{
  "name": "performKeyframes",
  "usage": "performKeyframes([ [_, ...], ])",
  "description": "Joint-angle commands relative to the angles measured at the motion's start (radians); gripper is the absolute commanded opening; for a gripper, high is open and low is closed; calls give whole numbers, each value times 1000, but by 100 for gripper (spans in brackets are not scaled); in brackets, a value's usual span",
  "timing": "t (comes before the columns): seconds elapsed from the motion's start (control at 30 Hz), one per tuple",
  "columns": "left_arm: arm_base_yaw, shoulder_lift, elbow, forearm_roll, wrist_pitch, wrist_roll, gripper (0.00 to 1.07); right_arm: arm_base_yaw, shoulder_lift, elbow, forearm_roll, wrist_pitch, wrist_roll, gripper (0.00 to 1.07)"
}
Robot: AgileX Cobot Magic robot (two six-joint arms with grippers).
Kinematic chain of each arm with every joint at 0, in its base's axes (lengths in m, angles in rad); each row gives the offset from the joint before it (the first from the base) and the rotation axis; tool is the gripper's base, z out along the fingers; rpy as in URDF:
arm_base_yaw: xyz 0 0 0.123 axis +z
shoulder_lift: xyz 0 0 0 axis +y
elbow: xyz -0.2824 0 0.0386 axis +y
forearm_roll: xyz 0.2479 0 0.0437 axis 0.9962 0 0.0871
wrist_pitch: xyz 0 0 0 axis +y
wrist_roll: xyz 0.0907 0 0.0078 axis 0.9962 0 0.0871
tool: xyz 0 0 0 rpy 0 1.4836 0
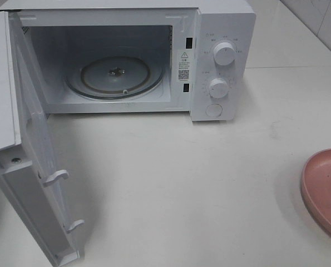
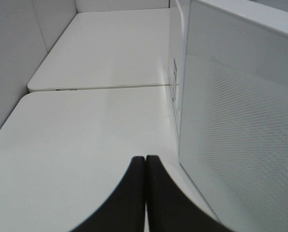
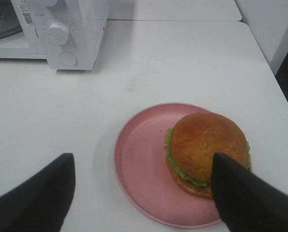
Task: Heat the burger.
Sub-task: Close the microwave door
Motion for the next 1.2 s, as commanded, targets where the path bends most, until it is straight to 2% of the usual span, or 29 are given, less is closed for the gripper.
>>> performKeyframes([
  [0.03,-5,48,2,104,-87,-78,0,-3,-28,2,-1,-11,-10,76],
  [0.1,-5,108,2,210,-142,-134,0,-3,-28,2,-1,-11,-10,76],
  [0.17,-5,127,2,236,-160,-149,0,-3,-28,2,-1,-11,-10,76],
  [0.2,-5,165,2,266,-192,-185,0,-3,-28,2,-1,-11,-10,76],
  [0.23,-5,165,2,266,-192,-185,0,-3,-28,2,-1,-11,-10,76],
  [0.3,-5,212,-5,281,-233,-243,0,-3,-28,2,-1,-11,-10,76],
  [0.4,-5,242,-13,299,-257,-263,0,-3,-28,2,-1,-11,-10,76],
  [0.5,-5,290,-24,343,-301,-281,0,-3,-28,2,-1,-11,-10,76],
  [0.53,-5,317,-36,373,-315,-307,0,-3,-28,2,-1,-11,-10,76],
  [0.6,-5,329,-42,388,-321,-322,0,-3,-28,2,-1,-11,-10,76],
  [0.63,-6,360,-56,412,-340,-351,0,-3,-28,2,-1,-11,-10,76],
  [0.77,-41,399,-84,423,-345,-363,0,-3,-28,2,-1,-11,-10,76],
  [0.8,-82,426,-104,421,-344,-343,0,-3,-28,2,-1,-11,-10,76],
  [0.87,-98,436,-112,416,-342,-335,0,-3,-28,2,-1,-11,-10,76],
  [0.97,-153,480,-147,360,-335,-309,0,-3,-28,2,-1,-11,-10,76],
  [1.2,-215,513,-194,342,-328,-309,0,-3,-28,2,-1,-11,-10,76],
])
